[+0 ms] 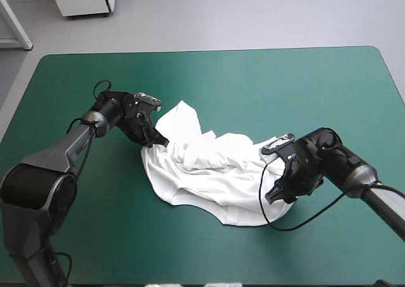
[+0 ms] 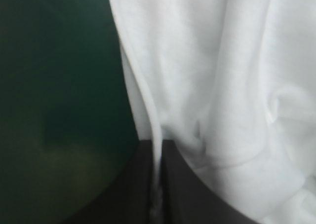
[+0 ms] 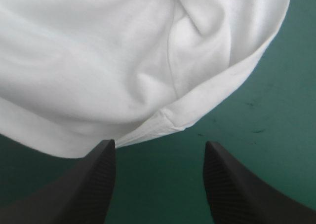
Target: Fold the cloth
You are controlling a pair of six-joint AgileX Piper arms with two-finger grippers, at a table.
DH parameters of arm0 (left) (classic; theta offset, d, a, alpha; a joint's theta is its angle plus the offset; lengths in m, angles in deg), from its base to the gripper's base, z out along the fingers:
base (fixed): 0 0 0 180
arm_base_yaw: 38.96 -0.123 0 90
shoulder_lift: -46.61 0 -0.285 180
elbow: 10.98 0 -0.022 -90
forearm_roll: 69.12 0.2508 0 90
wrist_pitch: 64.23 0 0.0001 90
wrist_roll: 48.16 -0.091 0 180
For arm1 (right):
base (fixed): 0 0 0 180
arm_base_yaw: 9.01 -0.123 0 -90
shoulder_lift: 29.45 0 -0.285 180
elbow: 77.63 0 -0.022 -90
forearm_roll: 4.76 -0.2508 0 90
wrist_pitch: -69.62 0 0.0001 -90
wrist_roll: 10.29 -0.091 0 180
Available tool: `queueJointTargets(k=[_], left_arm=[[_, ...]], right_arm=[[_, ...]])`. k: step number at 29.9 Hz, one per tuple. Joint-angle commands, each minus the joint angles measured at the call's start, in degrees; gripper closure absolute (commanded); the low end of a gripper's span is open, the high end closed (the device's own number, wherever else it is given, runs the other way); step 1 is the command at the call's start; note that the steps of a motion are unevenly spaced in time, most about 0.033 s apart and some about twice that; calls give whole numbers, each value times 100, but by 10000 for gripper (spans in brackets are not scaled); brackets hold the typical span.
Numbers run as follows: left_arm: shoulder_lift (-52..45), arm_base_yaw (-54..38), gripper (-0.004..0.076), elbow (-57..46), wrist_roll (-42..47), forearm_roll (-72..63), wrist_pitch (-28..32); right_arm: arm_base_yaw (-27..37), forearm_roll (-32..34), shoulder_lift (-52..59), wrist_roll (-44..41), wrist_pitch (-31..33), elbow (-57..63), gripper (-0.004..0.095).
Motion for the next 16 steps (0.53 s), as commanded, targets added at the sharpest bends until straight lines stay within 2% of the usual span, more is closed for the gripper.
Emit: queueJointTargets(k=[1, 13, 16], left_arm=[[-121, -10, 733, 70, -43, -20, 118], [-121, -10, 733, 70, -110, -20, 129], [-121, -10, 733, 70, -110, -20, 129]], right_arm=[[40, 162, -38, -76, -73, -121, 394], [69, 99, -367, -153, -526, 415, 394], [160, -156, -472, -74, -696, 429, 394]])
